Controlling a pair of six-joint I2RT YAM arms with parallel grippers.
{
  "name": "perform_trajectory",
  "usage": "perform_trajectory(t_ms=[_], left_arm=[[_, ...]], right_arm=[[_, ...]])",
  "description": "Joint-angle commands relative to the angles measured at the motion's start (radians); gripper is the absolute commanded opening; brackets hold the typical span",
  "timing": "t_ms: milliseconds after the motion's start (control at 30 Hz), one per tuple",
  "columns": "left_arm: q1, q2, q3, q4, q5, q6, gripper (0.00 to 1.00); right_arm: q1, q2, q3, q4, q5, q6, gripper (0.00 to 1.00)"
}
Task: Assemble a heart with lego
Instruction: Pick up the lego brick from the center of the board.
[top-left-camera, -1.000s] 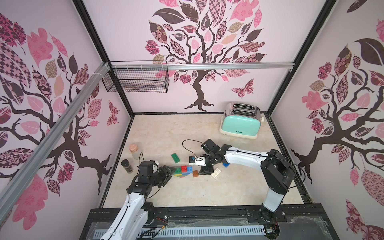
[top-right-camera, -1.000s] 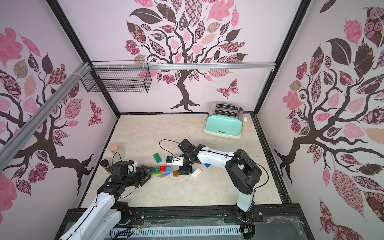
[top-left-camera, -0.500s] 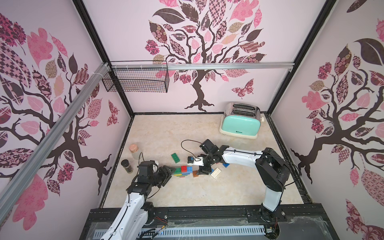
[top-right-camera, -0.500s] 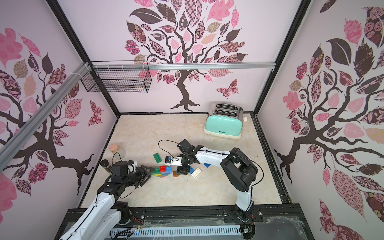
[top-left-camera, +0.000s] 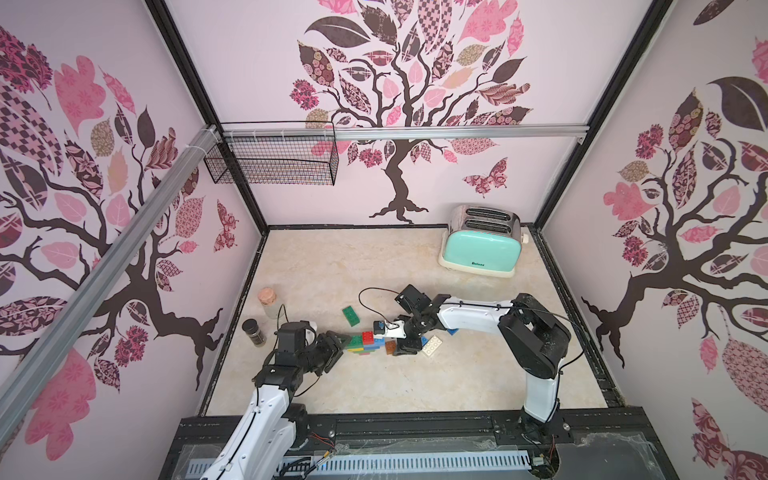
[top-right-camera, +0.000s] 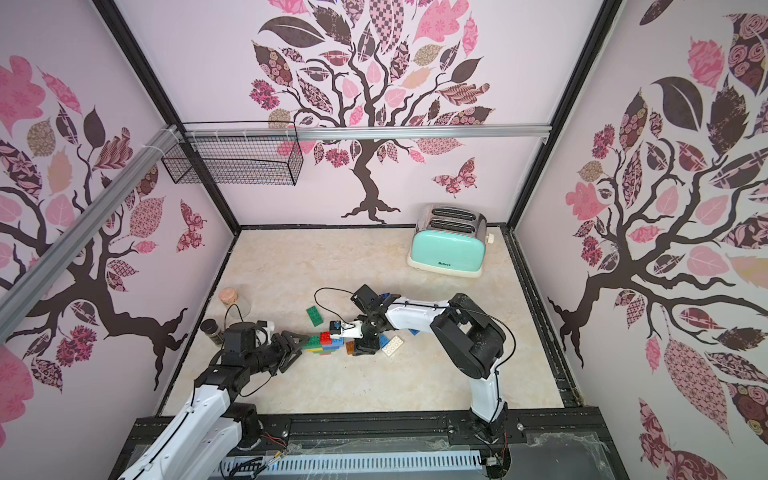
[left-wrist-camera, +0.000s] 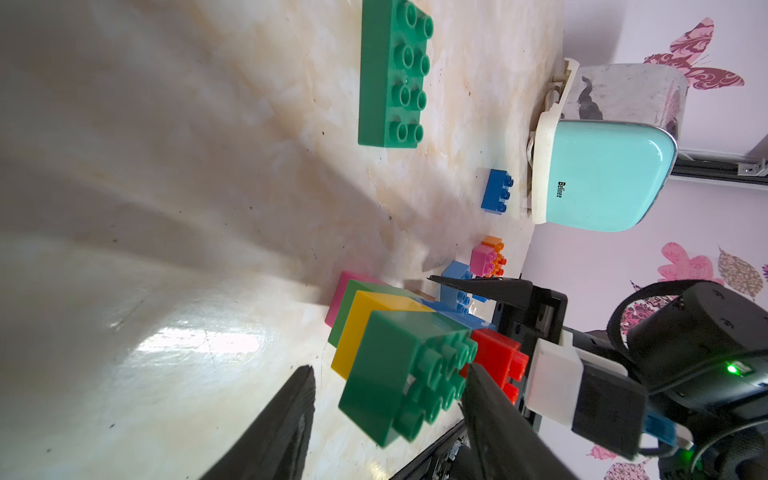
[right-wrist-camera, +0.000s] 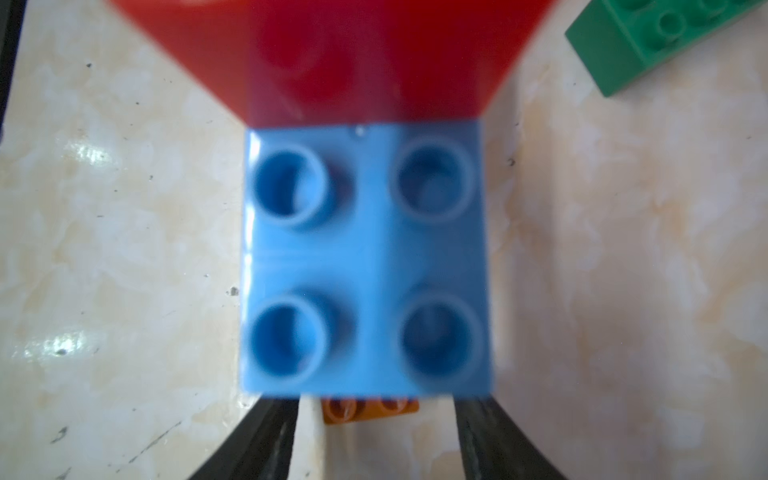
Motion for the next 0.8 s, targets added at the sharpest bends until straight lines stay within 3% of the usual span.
perform_trajectory(t_ms=[0,367,767], left_arm=[[0.004,-0.004,0.027,-0.001,-0.003,0.011,0.60],[0.006,-0.003,0.025,-0.002,-0.005,0.011,0.60],[0.006,-0.005,0.027,-0.003,-0.005,0.013,0.60]], right_arm=[[0.011,0.026,0.033,-0.027,0.002,0.000,0.60],[0.015,0.040,0.053,-0.060,-0.007,-0.002,0.47],[-0.014,-0.015,0.032,-0.082,-0.021,-0.005,0.38]])
